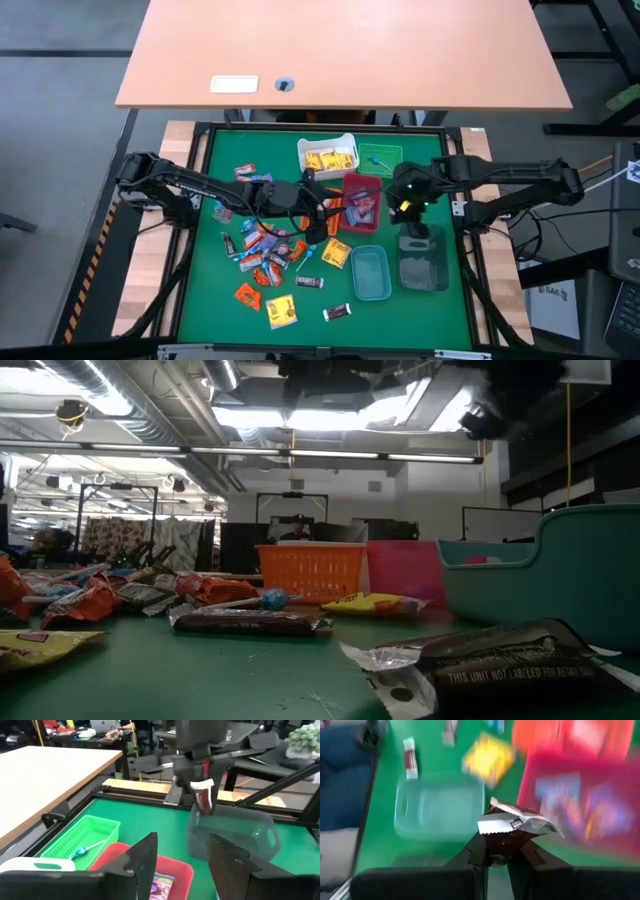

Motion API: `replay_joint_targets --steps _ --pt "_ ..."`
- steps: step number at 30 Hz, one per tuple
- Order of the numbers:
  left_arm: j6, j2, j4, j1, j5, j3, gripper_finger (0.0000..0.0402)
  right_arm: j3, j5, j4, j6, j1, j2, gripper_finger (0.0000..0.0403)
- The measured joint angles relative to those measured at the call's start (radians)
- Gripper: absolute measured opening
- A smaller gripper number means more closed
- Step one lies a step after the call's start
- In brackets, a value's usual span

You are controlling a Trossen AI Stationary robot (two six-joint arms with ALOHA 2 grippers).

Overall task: Sort candy
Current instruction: Put the brown chocolate into the gray bin, then put the orange chocolate into the orange basket

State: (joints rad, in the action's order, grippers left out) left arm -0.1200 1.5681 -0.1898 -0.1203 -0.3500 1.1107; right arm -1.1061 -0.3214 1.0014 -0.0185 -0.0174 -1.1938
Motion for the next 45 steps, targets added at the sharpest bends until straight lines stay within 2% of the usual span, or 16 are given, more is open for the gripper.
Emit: replay_joint_targets --steps 5,15,19,28,31,35,40,45 --pt "0.0 0.0 0.02 0.014 0.0 0.0 0.0158 0.04 0.002 0.169 0.093 0.055 0.001 0.0047" --pt "-0.016 0.0 0.139 0.005 0.001 0.0 0.0158 0.224 -0.019 0.177 0.256 0.21 0.0 0.0048" --pt "-0.085 0.0 0.231 -0.015 0.013 0.0 0.0158 0.259 -0.024 0.178 0.323 0.237 0.0 0.0048" --pt "-0.301 0.0 0.473 -0.065 0.108 0.0 0.0158 0.269 -0.031 0.178 0.328 0.247 0.0 0.0051" --pt "-0.37 0.0 0.541 -0.087 0.107 0.0 0.0158 0.269 -0.031 0.178 0.329 0.247 -0.001 0.0069" --pt "-0.457 0.002 0.592 -0.118 0.101 0.0 0.0158 0.269 -0.031 0.179 0.329 0.247 -0.001 0.0117" --pt "-0.522 0.023 0.61 -0.164 0.04 0.0 0.0158 0.269 -0.031 0.178 0.329 0.246 -0.001 0.0171" --pt "-0.582 0.112 0.608 -0.207 0.027 0.0 0.0158 0.269 -0.03 0.178 0.328 0.246 -0.001 0.0194"
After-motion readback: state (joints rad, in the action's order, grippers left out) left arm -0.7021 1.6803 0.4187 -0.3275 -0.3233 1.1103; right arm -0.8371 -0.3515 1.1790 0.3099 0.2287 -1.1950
